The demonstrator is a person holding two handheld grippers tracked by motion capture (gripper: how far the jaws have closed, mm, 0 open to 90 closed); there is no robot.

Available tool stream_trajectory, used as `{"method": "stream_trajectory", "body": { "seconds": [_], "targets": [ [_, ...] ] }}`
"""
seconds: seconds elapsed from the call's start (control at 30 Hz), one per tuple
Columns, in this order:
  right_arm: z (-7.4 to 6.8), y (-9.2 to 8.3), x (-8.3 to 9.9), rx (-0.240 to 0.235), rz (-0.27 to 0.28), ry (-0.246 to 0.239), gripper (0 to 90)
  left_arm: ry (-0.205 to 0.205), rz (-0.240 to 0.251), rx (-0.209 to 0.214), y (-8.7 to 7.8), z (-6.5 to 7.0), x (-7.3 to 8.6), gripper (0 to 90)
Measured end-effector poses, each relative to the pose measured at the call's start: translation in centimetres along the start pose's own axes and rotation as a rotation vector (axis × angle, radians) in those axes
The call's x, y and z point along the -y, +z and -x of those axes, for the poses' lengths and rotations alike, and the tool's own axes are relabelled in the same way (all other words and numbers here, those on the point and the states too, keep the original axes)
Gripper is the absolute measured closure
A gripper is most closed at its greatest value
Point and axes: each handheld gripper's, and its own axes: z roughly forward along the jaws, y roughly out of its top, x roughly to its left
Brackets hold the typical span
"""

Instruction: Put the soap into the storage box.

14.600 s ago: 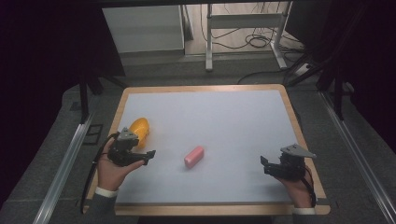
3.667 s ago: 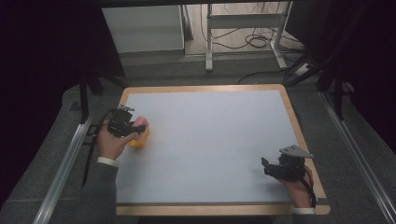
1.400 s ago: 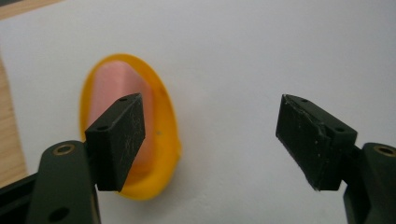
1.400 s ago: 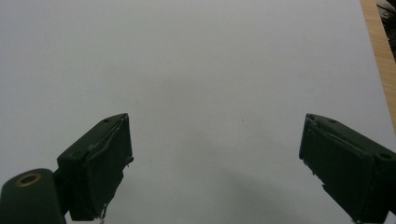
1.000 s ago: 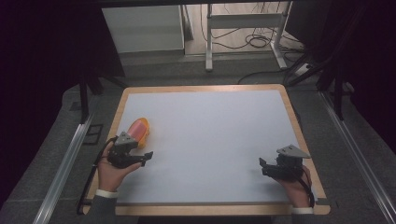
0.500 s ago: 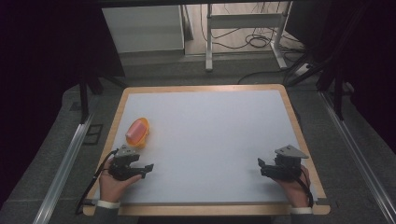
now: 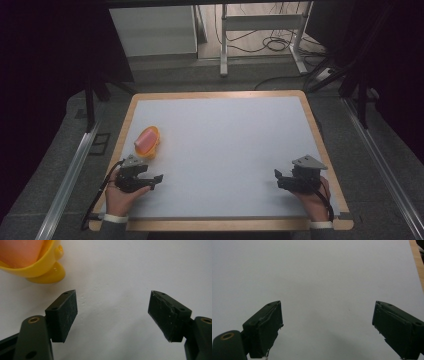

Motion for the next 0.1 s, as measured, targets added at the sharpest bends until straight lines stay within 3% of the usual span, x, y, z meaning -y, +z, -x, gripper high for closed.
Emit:
{"method": "stream_trajectory", "body": {
  "seconds": [0.1],
  "targets": [
    [-0.20, -0.02, -0.23, -0.008, 0.011, -0.007, 9.3, -0.003, 0.004, 0.000, -0.12, -0.05, -0.01, 24.1]
  ]
}}
